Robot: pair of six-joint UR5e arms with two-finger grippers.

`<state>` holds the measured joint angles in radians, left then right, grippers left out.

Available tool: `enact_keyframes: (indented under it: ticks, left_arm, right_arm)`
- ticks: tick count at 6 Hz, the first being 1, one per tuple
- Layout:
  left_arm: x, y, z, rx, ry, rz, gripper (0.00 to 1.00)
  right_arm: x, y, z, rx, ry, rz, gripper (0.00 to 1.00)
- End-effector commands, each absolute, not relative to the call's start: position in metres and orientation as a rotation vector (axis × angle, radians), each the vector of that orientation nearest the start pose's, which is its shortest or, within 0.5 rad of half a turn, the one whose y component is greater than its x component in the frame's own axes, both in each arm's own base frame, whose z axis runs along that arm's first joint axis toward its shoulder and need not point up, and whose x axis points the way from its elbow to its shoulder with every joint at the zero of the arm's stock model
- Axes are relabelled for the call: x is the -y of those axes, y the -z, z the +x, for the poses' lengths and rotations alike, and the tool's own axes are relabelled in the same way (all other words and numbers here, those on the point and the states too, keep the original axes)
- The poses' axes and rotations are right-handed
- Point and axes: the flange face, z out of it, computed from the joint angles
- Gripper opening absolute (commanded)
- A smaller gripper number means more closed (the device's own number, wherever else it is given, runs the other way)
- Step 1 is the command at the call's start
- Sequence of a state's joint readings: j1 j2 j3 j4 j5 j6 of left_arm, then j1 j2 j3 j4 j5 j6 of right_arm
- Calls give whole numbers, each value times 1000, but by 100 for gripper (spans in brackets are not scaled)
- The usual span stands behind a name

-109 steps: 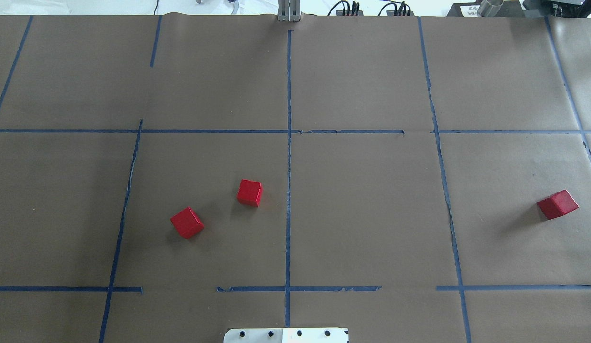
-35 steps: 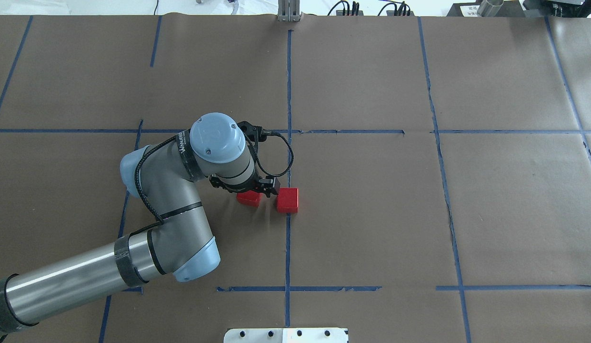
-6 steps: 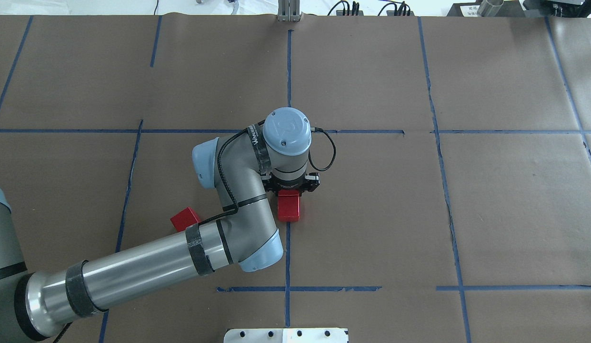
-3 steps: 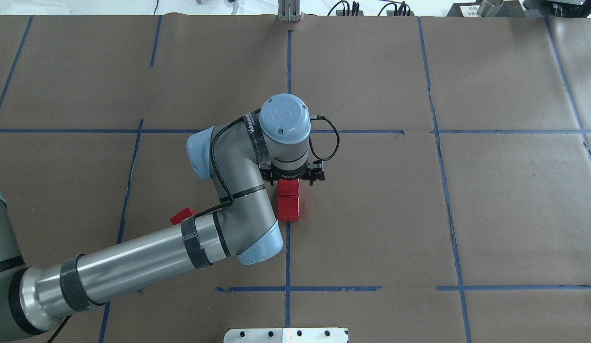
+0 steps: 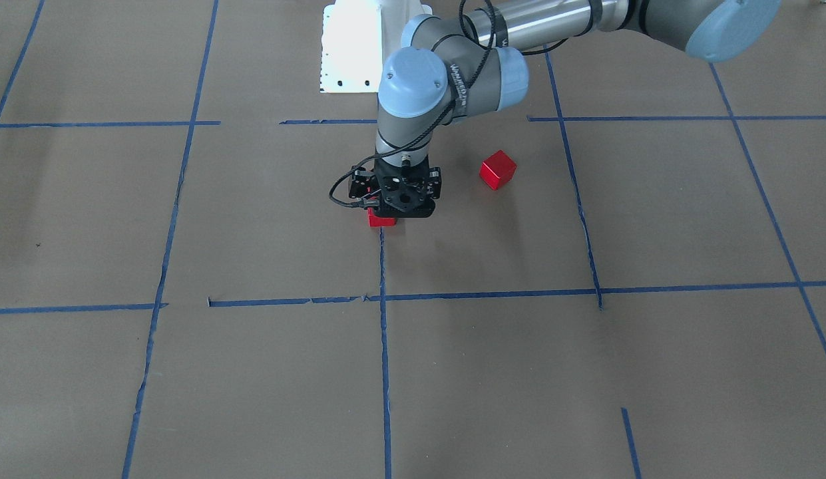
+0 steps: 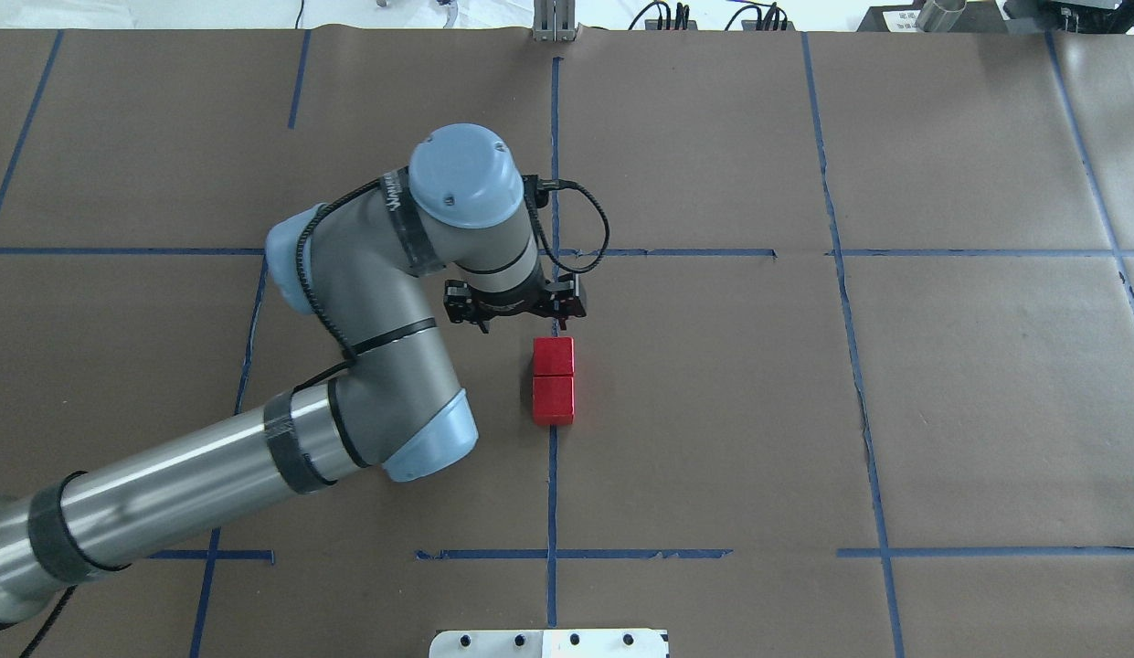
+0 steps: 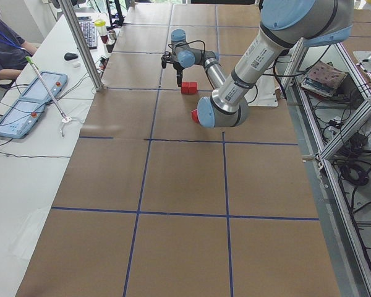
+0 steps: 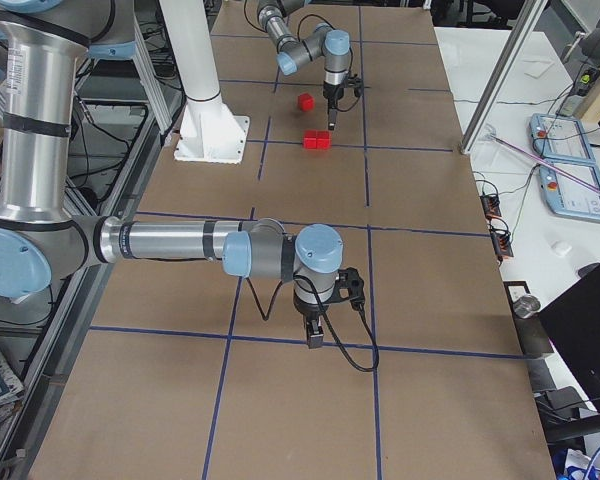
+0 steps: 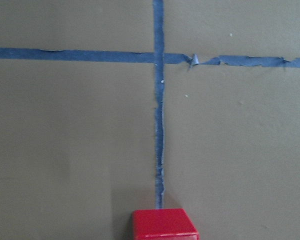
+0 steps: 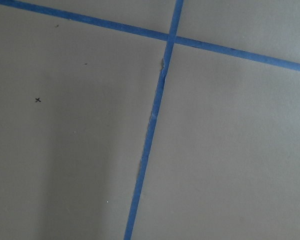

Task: Form red blocks into L shape at center
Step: 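Move the left gripper to the remaining red cube and grasp it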

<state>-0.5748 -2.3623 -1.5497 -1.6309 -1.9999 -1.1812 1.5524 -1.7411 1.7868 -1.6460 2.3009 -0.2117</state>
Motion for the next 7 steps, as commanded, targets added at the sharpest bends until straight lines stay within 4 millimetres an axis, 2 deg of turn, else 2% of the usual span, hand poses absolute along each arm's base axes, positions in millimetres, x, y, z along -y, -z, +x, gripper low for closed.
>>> enact_keyframes:
  ticks: [1,2,3,5,6,7]
  left_arm:
    - [440,-240,475,-898,-175,114,100]
    - [427,-265,451,-885,-250,155,100]
    - [415,-271,441,-877,-356,209,100]
    - [402,-282,449,-827,-555,335,99]
    - [376,-296,469,-808,-640,401,99]
    - [370,-306,471,-801,-711,447,99]
  right_arm:
    - [418,-642,59,733,208,40,100]
    - [418,-642,59,733,208,40,100]
    - [418,-642,59,733,208,40,100]
    - [418,-644,59,731,206,36,100]
    - [418,-647,58,733,205,29,100]
    - [418,-649,58,734,204,25,100]
